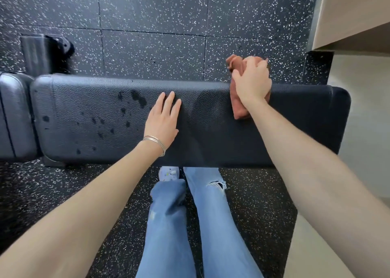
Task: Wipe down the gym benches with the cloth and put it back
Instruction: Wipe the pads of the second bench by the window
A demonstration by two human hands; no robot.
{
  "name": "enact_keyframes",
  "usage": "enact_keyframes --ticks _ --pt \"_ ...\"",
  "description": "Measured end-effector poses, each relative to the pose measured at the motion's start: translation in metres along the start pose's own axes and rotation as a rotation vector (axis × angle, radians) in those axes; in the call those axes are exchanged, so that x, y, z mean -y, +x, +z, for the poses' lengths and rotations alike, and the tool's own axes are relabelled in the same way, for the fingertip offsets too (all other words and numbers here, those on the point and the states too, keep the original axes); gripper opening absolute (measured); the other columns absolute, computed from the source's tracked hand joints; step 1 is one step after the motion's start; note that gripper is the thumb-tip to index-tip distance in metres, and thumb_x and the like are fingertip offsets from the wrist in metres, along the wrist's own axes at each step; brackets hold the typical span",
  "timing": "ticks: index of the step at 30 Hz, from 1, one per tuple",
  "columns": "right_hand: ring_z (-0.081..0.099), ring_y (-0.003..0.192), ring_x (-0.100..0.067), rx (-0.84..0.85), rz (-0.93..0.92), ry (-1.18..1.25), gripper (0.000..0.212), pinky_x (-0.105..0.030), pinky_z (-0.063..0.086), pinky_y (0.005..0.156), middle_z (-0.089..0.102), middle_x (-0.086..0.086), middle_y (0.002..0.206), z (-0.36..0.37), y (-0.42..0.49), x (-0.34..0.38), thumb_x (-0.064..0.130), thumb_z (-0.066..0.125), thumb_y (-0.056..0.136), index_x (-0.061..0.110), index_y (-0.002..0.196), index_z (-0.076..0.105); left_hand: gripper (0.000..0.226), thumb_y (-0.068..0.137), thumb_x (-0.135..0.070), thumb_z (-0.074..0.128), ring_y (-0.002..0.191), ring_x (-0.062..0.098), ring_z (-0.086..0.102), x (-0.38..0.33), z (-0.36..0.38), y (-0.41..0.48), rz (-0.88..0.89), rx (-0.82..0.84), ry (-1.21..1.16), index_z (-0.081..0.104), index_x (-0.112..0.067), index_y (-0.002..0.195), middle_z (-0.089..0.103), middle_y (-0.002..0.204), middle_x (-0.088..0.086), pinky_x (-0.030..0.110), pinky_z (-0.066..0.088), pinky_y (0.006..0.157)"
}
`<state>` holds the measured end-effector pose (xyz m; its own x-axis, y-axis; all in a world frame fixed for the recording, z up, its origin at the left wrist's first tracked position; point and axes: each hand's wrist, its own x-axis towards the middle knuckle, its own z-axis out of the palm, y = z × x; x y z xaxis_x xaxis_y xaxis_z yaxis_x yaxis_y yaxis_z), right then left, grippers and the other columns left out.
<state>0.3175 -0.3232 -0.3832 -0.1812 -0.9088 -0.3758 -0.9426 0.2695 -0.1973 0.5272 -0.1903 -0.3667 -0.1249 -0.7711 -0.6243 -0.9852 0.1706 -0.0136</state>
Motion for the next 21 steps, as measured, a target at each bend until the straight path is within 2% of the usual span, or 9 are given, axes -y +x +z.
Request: enact_keyframes --ticks 2,3,6,8,13,15,18,21 --pt "0.048 0.109 -0.033 0.043 -0.079 -0.123 0.033 -0.046 0.039 0.089 0.048 -0.015 0.122 0.004 -0.001 0.007 0.039 0.052 0.088 0.018 0.114 0.051 0.091 0.084 -0.040 0.063 0.145 0.034 0.004 0.000 0.000 -0.001 -0.001 -0.012 -0.015 0.008 -0.009 0.150 0.004 0.158 0.015 0.041 0.013 0.119" --pt "0.048 0.107 -0.033 0.011 -0.104 -0.131 0.032 -0.045 0.039 0.088 0.049 -0.014 0.119 0.007 -0.009 0.010 0.039 0.052 0.087 0.018 0.111 0.051 0.091 0.084 -0.039 0.064 0.145 0.033 0.005 0.000 0.000 -0.001 -0.003 -0.017 -0.025 0.009 -0.009 0.149 0.005 0.158 0.015 0.041 0.013 0.119" --pt "0.051 0.096 -0.032 -0.115 -0.112 -0.027 0.028 -0.040 0.040 0.079 0.052 -0.012 0.104 0.020 -0.050 0.017 0.037 0.053 0.084 0.017 0.104 0.054 0.091 0.082 -0.037 0.067 0.145 0.033 0.006 0.000 0.000 -0.001 -0.003 -0.029 -0.061 0.012 -0.010 0.149 0.007 0.158 0.014 0.041 0.014 0.119" --pt "0.052 0.087 -0.032 -0.143 -0.189 -0.002 0.030 -0.039 0.041 0.072 0.053 -0.014 0.096 0.033 -0.082 0.022 0.033 0.056 0.082 0.014 0.105 0.058 0.090 0.082 -0.035 0.068 0.145 0.033 0.007 0.002 0.001 -0.002 0.010 -0.041 -0.101 0.013 -0.010 0.149 0.008 0.158 0.014 0.041 0.016 0.118" --pt "0.053 0.077 -0.032 -0.075 -0.411 -0.014 0.032 -0.040 0.046 0.064 0.054 -0.014 0.089 0.045 -0.125 0.016 0.028 0.064 0.080 0.014 0.108 0.060 0.085 0.083 -0.035 0.066 0.146 0.027 0.007 0.013 0.001 -0.009 0.034 -0.076 -0.167 0.017 -0.015 0.149 0.011 0.158 0.008 0.040 0.015 0.117" --pt "0.052 0.080 -0.033 -0.077 -0.321 0.033 0.030 -0.040 0.045 0.068 0.051 -0.013 0.092 0.036 -0.114 0.002 0.029 0.063 0.081 0.016 0.107 0.058 0.081 0.084 -0.035 0.064 0.146 0.027 0.008 0.027 -0.001 -0.009 0.043 -0.093 -0.177 0.019 -0.015 0.148 0.012 0.158 0.008 0.041 0.012 0.117" --pt "0.052 0.086 -0.030 -0.187 0.007 0.107 0.031 -0.040 0.046 0.070 0.047 -0.011 0.102 0.020 -0.087 -0.021 0.035 0.056 0.083 0.018 0.110 0.053 0.074 0.084 -0.031 0.065 0.144 0.031 0.015 0.060 -0.005 -0.006 0.068 -0.171 -0.199 0.028 -0.012 0.145 0.020 0.155 0.012 0.042 0.013 0.117" --pt "0.052 0.098 -0.031 -0.257 0.285 0.153 0.037 -0.042 0.048 0.075 0.043 -0.014 0.115 0.017 -0.063 -0.011 0.038 0.052 0.087 0.015 0.116 0.049 0.071 0.083 -0.027 0.066 0.142 0.033 0.020 0.099 -0.007 -0.001 0.093 -0.219 -0.222 0.033 -0.009 0.143 0.026 0.153 0.015 0.044 0.016 0.117"
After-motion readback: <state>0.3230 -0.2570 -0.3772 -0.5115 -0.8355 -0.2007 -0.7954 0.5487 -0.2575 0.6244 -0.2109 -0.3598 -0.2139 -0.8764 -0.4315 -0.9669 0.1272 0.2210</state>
